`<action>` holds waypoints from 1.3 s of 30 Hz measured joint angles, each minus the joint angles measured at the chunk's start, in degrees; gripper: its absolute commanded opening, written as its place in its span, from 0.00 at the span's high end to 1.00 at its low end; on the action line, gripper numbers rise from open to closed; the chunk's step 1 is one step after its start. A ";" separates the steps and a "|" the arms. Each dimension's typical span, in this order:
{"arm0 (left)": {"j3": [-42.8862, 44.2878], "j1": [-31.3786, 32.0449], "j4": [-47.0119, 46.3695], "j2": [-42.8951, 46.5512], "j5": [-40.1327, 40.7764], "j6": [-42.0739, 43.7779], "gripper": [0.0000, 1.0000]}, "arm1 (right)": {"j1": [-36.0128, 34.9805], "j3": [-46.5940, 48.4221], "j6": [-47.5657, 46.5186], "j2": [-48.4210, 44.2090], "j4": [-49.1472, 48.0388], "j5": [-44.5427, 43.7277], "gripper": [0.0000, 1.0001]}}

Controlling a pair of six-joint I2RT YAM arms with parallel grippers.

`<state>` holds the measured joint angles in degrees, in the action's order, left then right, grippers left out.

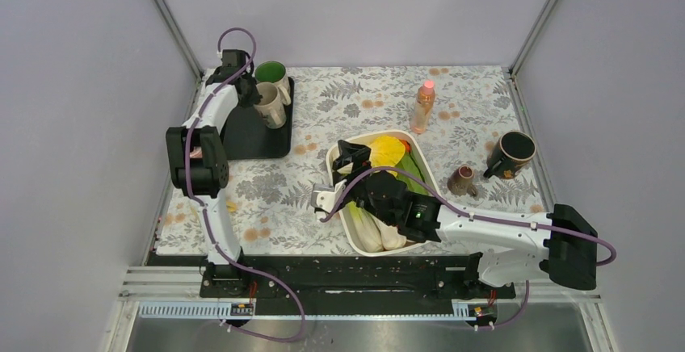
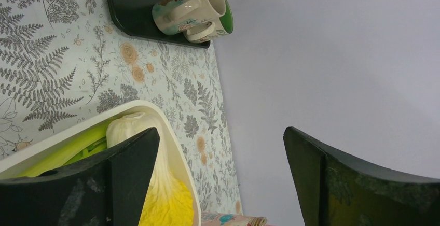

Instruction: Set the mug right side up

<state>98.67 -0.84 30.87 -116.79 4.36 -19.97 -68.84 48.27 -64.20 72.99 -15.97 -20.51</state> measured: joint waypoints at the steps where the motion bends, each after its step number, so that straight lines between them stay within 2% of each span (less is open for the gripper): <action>1: 1.03 0.00 0.11 -0.68 0.28 0.11 0.53 | 0.00 0.00 0.02 -0.11 -0.15 -0.02 0.01; 4: 2.32 0.00 0.22 -1.49 0.24 0.52 0.37 | 0.00 -0.04 0.07 -0.31 -0.46 -0.04 0.00; 10: 2.64 -0.07 1.79 0.02 -1.70 2.73 0.22 | 0.00 -0.37 0.76 -0.44 -0.39 0.00 0.01; 14: 1.53 -0.09 4.22 7.93 -7.15 10.21 0.09 | 0.00 -1.51 2.19 -1.60 -0.28 0.09 0.01; 17: -0.15 -0.09 7.76 19.30 -11.50 20.94 0.09 | 0.00 -3.48 3.58 -3.23 -0.17 0.22 0.01; 20: -2.36 0.02 10.91 29.35 -11.41 30.47 0.10 | 0.00 -5.38 4.87 -4.57 0.17 0.68 0.01; 23: -9.94 -0.44 12.72 39.43 -7.34 38.29 0.09 | 0.00 -6.67 6.51 -5.40 0.90 1.38 0.01; 25: -16.87 -2.51 12.83 43.82 -5.75 39.89 0.10 | 0.00 -7.13 7.61 -5.55 0.92 1.95 0.01; 28: -28.57 -9.75 10.19 46.86 -6.12 36.94 0.12 | 0.00 -7.52 9.25 -5.55 1.25 3.41 0.00; 33: -48.78 -24.15 -0.70 47.67 -7.32 22.32 0.13 | -0.42 -7.52 10.84 -5.53 2.80 5.64 0.01; 36: -53.09 -25.33 -4.63 47.45 -6.62 16.00 0.16 | -0.90 -7.41 11.17 -5.53 3.74 5.92 0.01; 39: -53.02 -25.07 -9.64 44.50 -6.64 11.85 0.20 | -1.27 -7.41 11.37 -5.55 4.68 6.56 0.01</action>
<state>45.65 -25.91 21.23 -72.29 -2.28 -8.12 -70.11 40.86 -52.84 67.44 -11.29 -13.96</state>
